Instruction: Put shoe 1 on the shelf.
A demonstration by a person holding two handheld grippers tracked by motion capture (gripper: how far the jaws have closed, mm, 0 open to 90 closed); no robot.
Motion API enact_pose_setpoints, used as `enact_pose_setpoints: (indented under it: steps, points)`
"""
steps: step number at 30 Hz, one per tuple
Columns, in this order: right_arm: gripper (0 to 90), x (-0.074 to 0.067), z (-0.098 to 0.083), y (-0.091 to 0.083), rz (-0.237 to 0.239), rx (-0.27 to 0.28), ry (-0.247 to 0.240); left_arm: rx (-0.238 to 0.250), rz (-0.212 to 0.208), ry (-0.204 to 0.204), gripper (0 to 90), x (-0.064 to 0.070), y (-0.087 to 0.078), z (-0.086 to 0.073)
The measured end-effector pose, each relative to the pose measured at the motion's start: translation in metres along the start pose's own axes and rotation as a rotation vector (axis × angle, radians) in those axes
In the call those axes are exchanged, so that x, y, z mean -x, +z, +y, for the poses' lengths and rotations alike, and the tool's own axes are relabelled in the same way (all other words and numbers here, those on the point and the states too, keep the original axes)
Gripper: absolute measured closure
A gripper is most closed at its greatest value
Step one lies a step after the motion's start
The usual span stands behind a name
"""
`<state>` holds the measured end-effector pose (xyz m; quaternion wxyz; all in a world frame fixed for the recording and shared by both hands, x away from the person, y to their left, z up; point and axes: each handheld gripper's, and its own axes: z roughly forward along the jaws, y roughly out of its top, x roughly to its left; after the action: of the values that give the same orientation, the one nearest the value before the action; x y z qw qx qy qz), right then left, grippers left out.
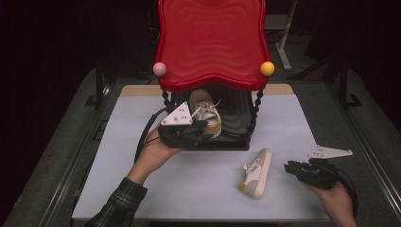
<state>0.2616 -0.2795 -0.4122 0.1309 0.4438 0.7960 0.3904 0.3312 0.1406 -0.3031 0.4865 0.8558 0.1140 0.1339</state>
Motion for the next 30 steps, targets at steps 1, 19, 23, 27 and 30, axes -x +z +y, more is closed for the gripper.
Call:
enact_pose_setpoints:
  steps: [1,19,23,27,30]
  points:
    - [79.6,-0.001,0.004,0.001,0.012,0.010,-0.013,0.001,0.004,-0.010,53.1,0.002,-0.001,-0.003]
    - [89.6,-0.052,0.091,0.046,0.221,0.121,-0.140,-0.051,0.109,-0.148,89.7,-0.005,-0.003,-0.042]
    - [89.6,-0.065,0.109,0.061,0.254,0.127,-0.169,-0.068,0.138,-0.144,89.9,-0.007,0.002,-0.042]
    - [89.5,-0.075,0.122,0.075,0.265,0.130,-0.192,-0.081,0.160,-0.152,89.9,-0.009,0.009,-0.041]
    - [89.6,-0.079,0.130,0.082,0.258,0.129,-0.206,-0.085,0.175,-0.166,89.8,-0.011,0.013,-0.041]
